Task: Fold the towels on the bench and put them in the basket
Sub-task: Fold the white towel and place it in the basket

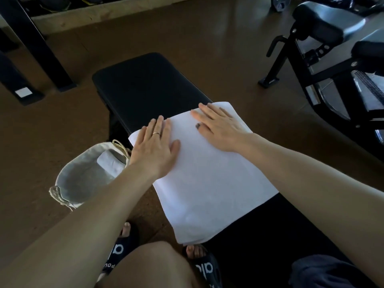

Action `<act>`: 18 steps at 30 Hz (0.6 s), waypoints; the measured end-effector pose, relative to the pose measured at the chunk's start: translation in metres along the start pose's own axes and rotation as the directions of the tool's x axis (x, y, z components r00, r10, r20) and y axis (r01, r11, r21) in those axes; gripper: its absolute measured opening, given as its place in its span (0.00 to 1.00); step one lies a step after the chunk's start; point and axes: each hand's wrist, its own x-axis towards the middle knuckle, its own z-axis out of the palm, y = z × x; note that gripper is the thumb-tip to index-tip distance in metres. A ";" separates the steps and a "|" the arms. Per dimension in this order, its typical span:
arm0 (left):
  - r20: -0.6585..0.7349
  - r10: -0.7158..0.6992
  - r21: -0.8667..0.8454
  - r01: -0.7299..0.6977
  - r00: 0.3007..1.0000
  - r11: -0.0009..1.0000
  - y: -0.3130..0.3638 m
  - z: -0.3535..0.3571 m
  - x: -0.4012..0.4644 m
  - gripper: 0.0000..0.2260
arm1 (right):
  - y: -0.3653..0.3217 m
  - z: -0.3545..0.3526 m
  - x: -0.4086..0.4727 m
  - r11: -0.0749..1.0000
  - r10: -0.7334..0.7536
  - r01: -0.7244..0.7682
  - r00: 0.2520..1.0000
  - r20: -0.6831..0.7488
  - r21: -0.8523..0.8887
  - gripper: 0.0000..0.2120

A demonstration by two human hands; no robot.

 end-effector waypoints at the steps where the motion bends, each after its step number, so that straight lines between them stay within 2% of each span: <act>1: 0.009 -0.019 -0.014 0.019 1.000 1.000 -0.004 0.000 0.003 0.30 | 0.004 0.002 0.002 1.000 0.017 -0.017 1.000 0.006 0.004 0.26; 6: 0.019 -0.121 -0.032 0.122 0.992 0.992 -0.035 -0.003 0.011 0.30 | 0.031 -0.002 0.008 0.937 0.329 -0.331 0.944 0.036 0.111 0.27; 11: 0.023 -0.126 -0.033 0.127 0.992 0.991 -0.035 0.001 0.014 0.30 | 0.026 -0.007 0.005 0.833 0.473 -0.483 0.875 0.107 0.270 0.30; 13: -0.004 -0.138 -0.045 0.138 0.990 0.989 -0.038 0.003 0.013 0.30 | 0.024 -0.009 0.000 0.794 0.539 -0.541 0.837 0.091 0.276 0.32; 15: -0.053 -0.195 -0.067 0.191 0.979 0.979 -0.039 0.005 0.009 0.32 | 0.026 -0.012 -0.009 0.771 0.575 -0.571 0.815 0.078 0.282 0.33; 18: -0.040 -0.332 -0.213 0.316 0.943 0.924 -0.035 0.001 -0.003 0.35 | 0.035 -0.017 -0.025 0.670 0.614 -0.612 0.775 0.151 0.419 0.35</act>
